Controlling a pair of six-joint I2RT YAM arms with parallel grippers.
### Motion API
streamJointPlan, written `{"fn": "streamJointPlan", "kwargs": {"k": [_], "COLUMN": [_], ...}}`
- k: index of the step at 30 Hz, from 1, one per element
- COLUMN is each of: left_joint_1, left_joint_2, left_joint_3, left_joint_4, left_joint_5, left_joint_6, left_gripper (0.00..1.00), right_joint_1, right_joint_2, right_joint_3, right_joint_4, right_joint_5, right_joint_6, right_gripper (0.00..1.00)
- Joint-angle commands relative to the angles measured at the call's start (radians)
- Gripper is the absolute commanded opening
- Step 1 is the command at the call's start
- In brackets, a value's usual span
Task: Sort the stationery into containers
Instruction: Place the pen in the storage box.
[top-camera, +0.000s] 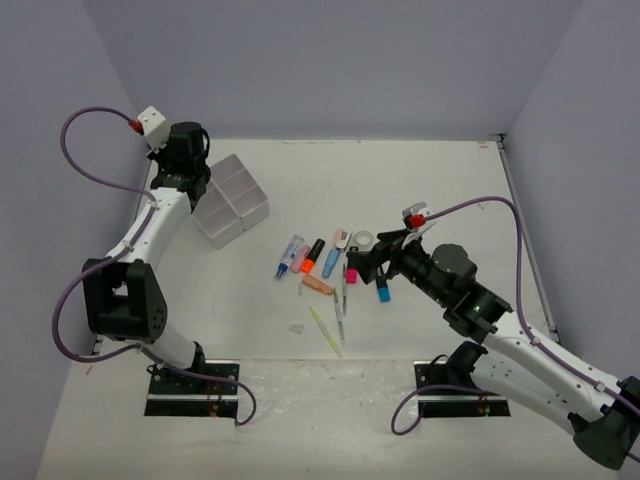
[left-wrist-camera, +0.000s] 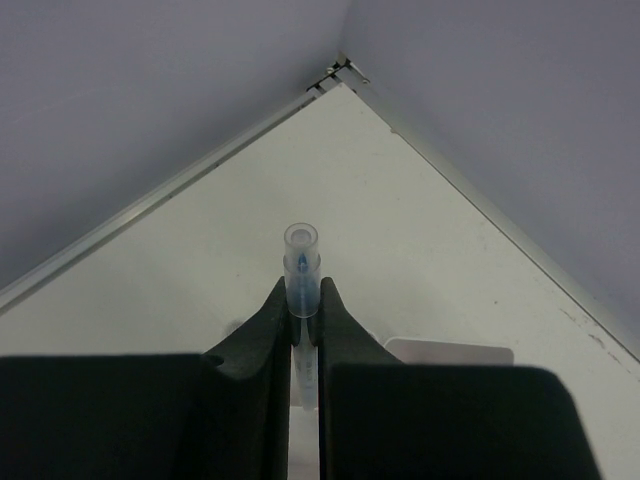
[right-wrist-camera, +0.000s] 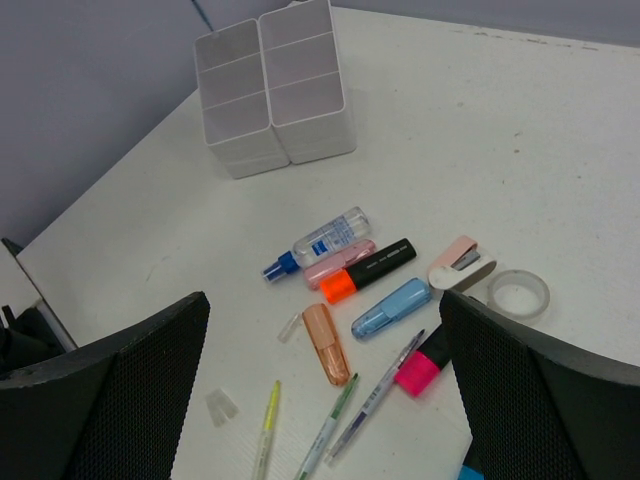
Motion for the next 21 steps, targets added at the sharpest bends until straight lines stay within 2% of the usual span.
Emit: {"fn": "streamJointPlan", "kwargs": {"k": [1, 7, 18, 19, 21], "left_joint_1": [0.009, 0.009, 0.010, 0.010, 0.011], "left_joint_2": [-0.029, -0.013, 0.056, 0.062, 0.069], "left_joint_3": [-0.054, -0.136, -0.132, -0.125, -0.120], "left_joint_4": [0.178, 0.288, 0.312, 0.299, 0.278], "left_joint_5": [-0.004, -0.036, -0.075, -0.080, -0.086], "left_joint_6": [0.003, 0.012, 0.012, 0.011, -0.003], "left_gripper": [0.00, 0.00, 0.00, 0.04, 0.19], "right_joint_1": [-0.009, -0.012, -0.016, -0.016, -0.016], "right_joint_2": [-0.005, -0.015, 0.016, 0.021, 0.026], "right_joint_3": [-0.001, -0.014, -0.014, -0.014, -0.013], "right_joint_4": [0.064, 0.075, 0.083, 0.084, 0.084], "right_joint_5": [-0.007, -0.023, -0.031, -0.032, -0.033], "right_joint_6": [0.011, 0.012, 0.013, 0.013, 0.016], "right_gripper": [0.99, 0.99, 0.99, 0.99, 0.99]}}
